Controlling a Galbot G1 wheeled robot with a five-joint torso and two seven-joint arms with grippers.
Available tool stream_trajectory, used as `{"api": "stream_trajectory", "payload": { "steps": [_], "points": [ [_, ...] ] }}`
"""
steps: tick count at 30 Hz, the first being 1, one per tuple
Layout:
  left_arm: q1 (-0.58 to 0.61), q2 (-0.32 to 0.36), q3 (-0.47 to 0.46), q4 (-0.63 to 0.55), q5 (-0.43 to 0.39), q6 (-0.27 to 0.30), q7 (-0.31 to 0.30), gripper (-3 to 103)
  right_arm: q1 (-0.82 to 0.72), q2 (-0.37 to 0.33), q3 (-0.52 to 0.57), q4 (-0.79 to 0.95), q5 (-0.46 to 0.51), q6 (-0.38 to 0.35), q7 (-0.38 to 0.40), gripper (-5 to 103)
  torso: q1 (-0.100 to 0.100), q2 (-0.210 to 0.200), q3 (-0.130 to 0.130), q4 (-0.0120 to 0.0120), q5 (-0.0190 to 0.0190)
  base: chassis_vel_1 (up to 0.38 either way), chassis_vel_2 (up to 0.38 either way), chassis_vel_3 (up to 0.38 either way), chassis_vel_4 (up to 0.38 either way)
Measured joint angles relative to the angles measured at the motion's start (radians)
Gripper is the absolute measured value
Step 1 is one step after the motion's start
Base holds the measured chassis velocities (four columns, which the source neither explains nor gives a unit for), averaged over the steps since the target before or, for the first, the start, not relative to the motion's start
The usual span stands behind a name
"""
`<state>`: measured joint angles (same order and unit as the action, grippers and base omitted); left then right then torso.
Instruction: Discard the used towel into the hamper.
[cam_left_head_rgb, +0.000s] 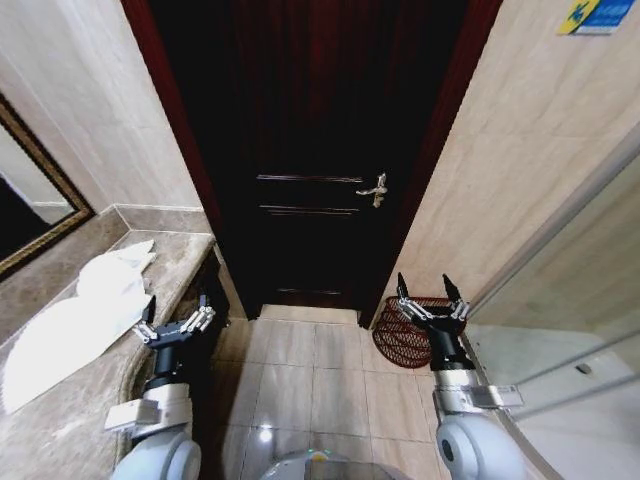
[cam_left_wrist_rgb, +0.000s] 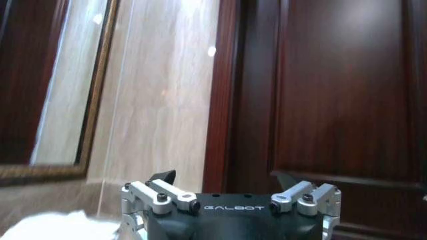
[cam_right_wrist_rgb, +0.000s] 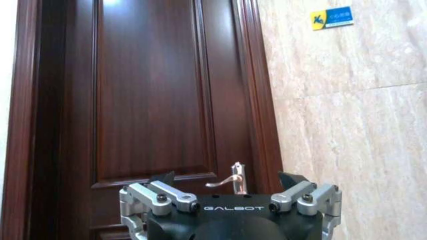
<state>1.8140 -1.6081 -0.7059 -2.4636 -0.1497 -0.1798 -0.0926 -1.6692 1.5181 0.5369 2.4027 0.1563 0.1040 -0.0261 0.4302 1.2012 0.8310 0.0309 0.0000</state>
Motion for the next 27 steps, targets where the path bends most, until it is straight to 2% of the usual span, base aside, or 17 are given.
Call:
{"api": "stream_trajectory", "payload": {
  "steps": [3,10,27],
  "points": [
    [-0.006,0.0,0.011,0.009,0.017,-0.019,0.005,99,-0.003,-0.003,0.0,-0.002,-0.001,0.001,0.003,100,0.0,0.0,0.0,0.0001,-0.0001,0.0,0.0,0.0,0.0],
    [-0.013,0.0,0.015,0.025,0.022,-0.011,-0.004,100,-0.006,-0.008,0.001,0.0,0.01,0.002,-0.003,100,0.0,0.0,0.0,0.0001,0.0,0.0,0.0,0.0,0.0],
    [-0.035,0.0,0.021,0.047,0.018,0.05,-0.049,100,0.006,-0.021,0.028,-0.004,0.037,0.001,-0.001,100,0.0,0.0,0.0,0.0,-0.0001,0.005,0.006,0.006,0.004]
  ]
}}
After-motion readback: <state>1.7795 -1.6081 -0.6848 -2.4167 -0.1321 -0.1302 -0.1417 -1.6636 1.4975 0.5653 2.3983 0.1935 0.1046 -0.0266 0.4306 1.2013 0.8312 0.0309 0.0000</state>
